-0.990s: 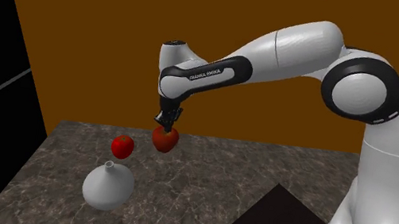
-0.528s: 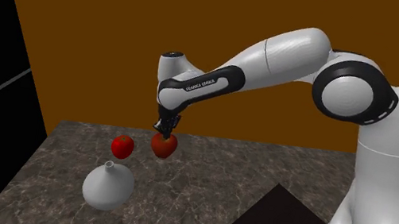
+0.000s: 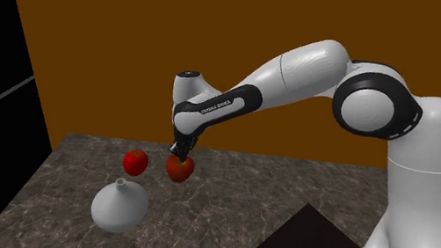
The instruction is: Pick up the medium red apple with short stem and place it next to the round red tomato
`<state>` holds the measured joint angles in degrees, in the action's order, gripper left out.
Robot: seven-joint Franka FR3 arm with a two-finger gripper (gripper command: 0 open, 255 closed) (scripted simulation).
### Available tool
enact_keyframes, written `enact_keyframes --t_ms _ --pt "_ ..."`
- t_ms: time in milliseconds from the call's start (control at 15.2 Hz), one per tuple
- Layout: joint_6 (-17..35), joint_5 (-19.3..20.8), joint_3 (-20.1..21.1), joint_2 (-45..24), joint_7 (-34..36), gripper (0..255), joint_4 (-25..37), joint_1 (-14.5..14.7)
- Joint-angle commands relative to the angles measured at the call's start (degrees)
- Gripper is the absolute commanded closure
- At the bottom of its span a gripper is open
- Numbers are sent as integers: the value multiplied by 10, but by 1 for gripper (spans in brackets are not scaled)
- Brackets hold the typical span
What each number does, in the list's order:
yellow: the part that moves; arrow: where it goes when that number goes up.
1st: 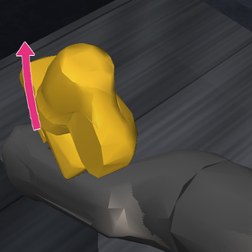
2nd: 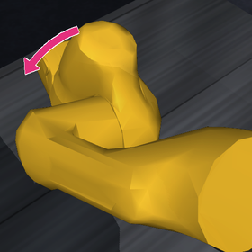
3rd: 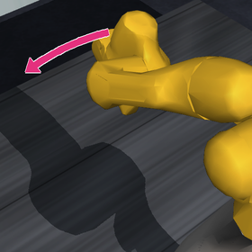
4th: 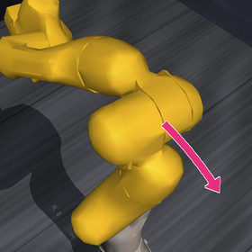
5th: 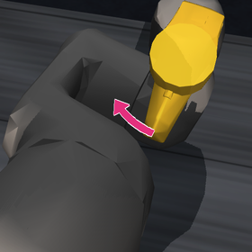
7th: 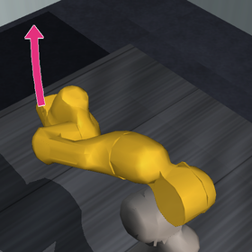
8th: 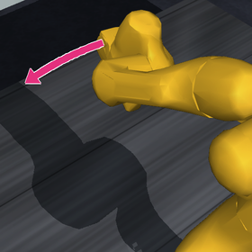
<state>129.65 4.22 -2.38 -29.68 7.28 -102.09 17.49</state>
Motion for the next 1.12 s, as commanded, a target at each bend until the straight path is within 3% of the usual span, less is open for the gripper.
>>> enact_keyframes --t_ms 0,726,1056 --pt "13 0 0 -9 2 255 -4 1" --pt "71 1 0 -67 6 255 -4 0" --pt "71 1 0 -67 6 255 -4 0"
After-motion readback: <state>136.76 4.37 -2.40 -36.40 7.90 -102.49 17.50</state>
